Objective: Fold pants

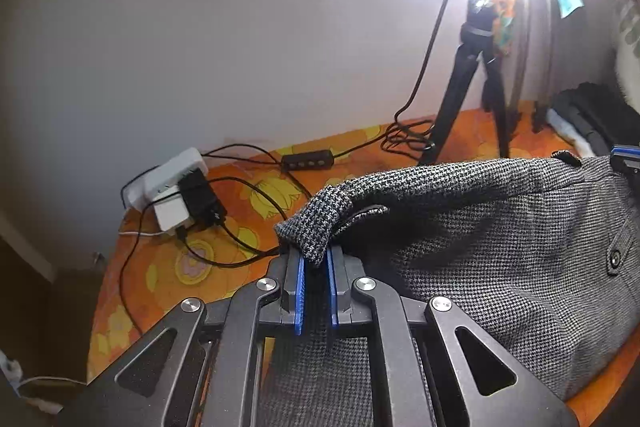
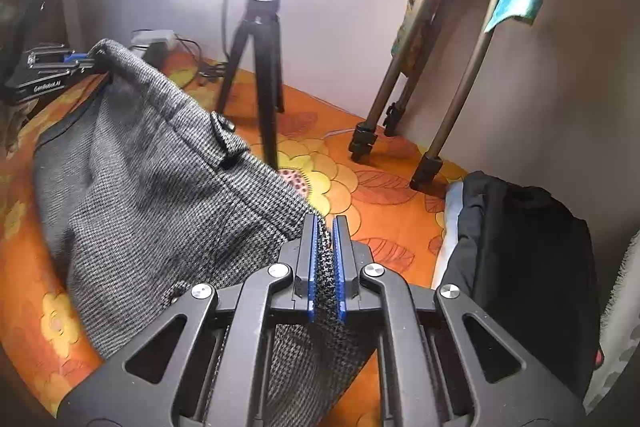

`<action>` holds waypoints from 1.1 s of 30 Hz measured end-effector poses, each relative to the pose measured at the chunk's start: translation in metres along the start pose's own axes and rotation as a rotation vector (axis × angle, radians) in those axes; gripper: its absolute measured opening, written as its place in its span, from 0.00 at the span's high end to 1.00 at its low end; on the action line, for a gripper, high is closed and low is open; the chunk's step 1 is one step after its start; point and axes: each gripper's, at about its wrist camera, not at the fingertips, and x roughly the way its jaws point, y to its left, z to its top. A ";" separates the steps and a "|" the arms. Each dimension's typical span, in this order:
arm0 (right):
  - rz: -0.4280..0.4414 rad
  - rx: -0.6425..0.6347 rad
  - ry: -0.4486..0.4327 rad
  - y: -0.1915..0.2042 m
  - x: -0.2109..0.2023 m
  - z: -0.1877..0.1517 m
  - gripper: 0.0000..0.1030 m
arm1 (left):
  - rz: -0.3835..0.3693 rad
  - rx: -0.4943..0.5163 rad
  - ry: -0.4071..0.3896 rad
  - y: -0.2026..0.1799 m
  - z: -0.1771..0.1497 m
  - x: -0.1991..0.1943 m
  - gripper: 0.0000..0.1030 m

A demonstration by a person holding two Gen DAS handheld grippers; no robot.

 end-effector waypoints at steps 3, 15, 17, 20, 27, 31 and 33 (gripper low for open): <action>-0.008 0.004 0.027 -0.006 0.022 0.002 0.93 | 0.012 0.011 0.025 -0.006 -0.001 0.021 0.93; -0.087 -0.025 0.069 -0.005 0.068 0.009 0.93 | 0.071 0.016 0.127 -0.010 0.000 0.071 0.84; -0.095 -0.026 0.078 -0.005 0.071 0.007 0.93 | 0.087 0.000 0.127 -0.008 0.002 0.068 0.84; -0.109 -0.006 0.064 -0.008 0.066 0.008 0.90 | 0.119 -0.024 0.121 0.001 0.005 0.061 0.71; -0.072 0.109 -0.022 -0.022 0.011 0.009 0.63 | 0.090 -0.050 0.064 0.018 -0.002 0.002 0.68; 0.046 0.137 -0.045 -0.006 -0.034 -0.014 0.63 | 0.008 -0.034 0.056 0.008 -0.027 -0.037 0.67; 0.098 0.129 -0.014 0.012 -0.047 -0.034 0.63 | -0.027 0.012 0.073 -0.010 -0.046 -0.048 0.67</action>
